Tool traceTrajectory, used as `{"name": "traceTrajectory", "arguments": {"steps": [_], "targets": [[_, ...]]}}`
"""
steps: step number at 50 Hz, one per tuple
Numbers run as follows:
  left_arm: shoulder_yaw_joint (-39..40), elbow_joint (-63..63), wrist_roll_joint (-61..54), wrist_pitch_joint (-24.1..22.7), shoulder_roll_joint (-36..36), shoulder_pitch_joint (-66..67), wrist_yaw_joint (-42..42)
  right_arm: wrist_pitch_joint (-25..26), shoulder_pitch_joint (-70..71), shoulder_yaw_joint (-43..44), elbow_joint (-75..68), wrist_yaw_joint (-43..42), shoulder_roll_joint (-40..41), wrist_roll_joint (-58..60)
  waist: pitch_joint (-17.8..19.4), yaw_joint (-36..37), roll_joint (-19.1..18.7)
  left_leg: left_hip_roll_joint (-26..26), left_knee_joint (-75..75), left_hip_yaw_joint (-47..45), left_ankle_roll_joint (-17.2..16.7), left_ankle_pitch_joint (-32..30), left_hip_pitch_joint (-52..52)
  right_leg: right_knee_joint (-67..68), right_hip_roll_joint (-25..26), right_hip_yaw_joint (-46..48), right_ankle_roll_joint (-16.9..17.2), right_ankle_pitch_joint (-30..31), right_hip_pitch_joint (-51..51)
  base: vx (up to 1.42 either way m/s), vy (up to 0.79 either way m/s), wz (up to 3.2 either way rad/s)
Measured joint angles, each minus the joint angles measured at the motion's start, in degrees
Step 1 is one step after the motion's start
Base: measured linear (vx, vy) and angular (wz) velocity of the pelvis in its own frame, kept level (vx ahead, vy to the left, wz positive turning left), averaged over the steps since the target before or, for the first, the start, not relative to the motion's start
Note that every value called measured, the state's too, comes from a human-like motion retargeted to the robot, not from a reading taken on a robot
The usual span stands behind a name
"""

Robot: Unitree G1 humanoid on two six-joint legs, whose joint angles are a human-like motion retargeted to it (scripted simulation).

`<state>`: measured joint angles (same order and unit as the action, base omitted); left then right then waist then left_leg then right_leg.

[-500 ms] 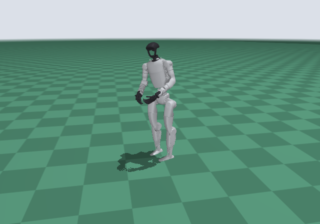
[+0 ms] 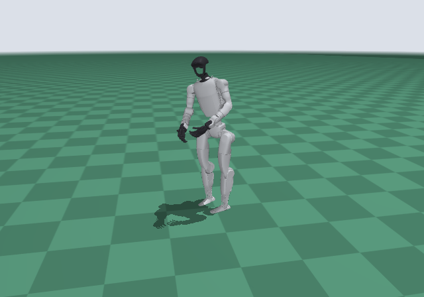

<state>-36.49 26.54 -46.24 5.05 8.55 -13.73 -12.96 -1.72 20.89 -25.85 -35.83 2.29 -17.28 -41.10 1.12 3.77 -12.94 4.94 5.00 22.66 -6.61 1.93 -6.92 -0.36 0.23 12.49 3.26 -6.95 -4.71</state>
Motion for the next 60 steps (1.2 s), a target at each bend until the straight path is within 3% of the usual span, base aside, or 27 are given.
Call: {"name": "traceTrajectory", "arguments": {"steps": [28, 60], "targets": [[-0.13, 0.79, 7.23, -0.31, 0.73, -0.38, 3.44, -0.01, -4.09, -1.56, 2.82, -3.72, -1.07, 11.23, 0.29, -1.05, 0.32, 0.0, 0.0, -0.48, 0.07, 0.22, -0.05, 0.92, -0.14, 0.08, -0.02, -0.95, -0.55, 0.0, 0.0, 0.0], [0.84, 5.48, 17.41, -2.33, 2.15, -1.81, 13.05, -0.01, -3.26, -2.17, 1.88, -18.03, -0.02, 29.99, -0.08, -0.43, 1.96, -0.7, 0.0, -0.65, -0.29, 0.78, 2.29, 2.26, 0.38, 0.19, 0.24, -2.58, 1.18, 0.0, 0.0, 0.0]]}}
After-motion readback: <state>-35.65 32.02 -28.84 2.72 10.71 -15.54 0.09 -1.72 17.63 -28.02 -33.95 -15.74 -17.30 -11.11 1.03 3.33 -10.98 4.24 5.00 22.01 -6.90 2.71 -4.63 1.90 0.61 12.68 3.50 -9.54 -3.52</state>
